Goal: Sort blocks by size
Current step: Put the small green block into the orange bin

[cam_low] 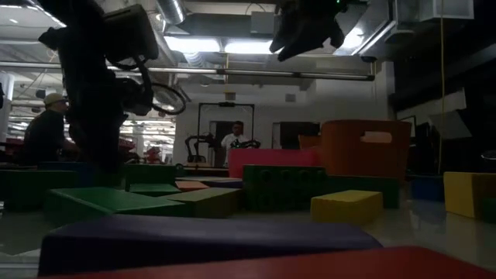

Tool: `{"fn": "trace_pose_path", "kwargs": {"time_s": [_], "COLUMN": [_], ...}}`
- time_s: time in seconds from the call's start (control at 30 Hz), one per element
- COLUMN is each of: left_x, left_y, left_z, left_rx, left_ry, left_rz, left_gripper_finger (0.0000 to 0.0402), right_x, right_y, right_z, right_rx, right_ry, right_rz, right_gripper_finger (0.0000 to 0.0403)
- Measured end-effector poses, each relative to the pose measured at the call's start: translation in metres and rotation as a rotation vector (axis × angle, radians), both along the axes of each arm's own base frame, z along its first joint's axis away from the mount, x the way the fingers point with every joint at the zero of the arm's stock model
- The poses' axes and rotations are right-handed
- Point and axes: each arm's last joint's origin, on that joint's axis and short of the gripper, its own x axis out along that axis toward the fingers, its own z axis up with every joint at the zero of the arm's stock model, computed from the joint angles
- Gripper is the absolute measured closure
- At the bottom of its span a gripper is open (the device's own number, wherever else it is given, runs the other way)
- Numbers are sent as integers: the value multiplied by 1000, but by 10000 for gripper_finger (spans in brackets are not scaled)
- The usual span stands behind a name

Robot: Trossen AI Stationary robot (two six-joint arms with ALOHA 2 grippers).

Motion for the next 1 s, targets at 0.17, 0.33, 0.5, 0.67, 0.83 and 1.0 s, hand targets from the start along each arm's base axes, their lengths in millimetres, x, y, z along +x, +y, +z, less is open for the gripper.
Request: {"fn": "trace_pose_path", "kwargs": {"time_s": [0.17, 0.33, 0.5, 0.67, 0.83, 1.0], "left_x": [-5, 5, 31, 54, 76, 116], "left_y": [1, 0, 5, 27, 53, 80], "left_z": [-8, -4, 12, 42, 63, 75], "left_rx": [-3, 5, 58, 215, 410, 567], "left_ry": [2, -100, -408, -786, -1008, -1015], "left_rz": [18, -10, -96, -130, -132, -160], "left_gripper_finger": [236, 286, 286, 286, 286, 286], "right_x": [-3, -13, -24, -26, -28, -28], "right_y": [26, 55, 80, 100, 119, 136], "right_z": [-6, -16, -24, -26, -30, -34], "right_rx": [38, 89, 192, 301, 371, 418], "right_ry": [82, 222, 333, 329, 339, 339], "right_rz": [110, 187, 176, 100, 55, 27], "right_gripper_finger": [182, 182, 182, 182, 182, 182]}}
